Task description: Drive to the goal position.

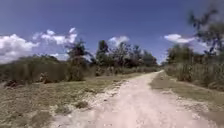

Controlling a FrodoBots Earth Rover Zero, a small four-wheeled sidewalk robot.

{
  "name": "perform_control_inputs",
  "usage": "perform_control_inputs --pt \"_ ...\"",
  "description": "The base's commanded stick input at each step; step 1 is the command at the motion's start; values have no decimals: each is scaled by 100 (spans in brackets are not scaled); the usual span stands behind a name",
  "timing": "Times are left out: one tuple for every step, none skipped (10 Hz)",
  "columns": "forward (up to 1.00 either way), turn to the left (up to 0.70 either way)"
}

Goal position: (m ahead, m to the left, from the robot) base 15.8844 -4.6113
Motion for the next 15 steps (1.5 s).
perform_control_inputs --pt "70 0" --pt "70 0" --pt "70 0" --pt "70 0" --pt "70 0" --pt "70 0" --pt "70 -27" --pt "70 -35" --pt "70 -35" --pt "70 -35" --pt "70 -35" --pt "70 -35" --pt "70 -35" --pt "70 -35" --pt "70 -35"
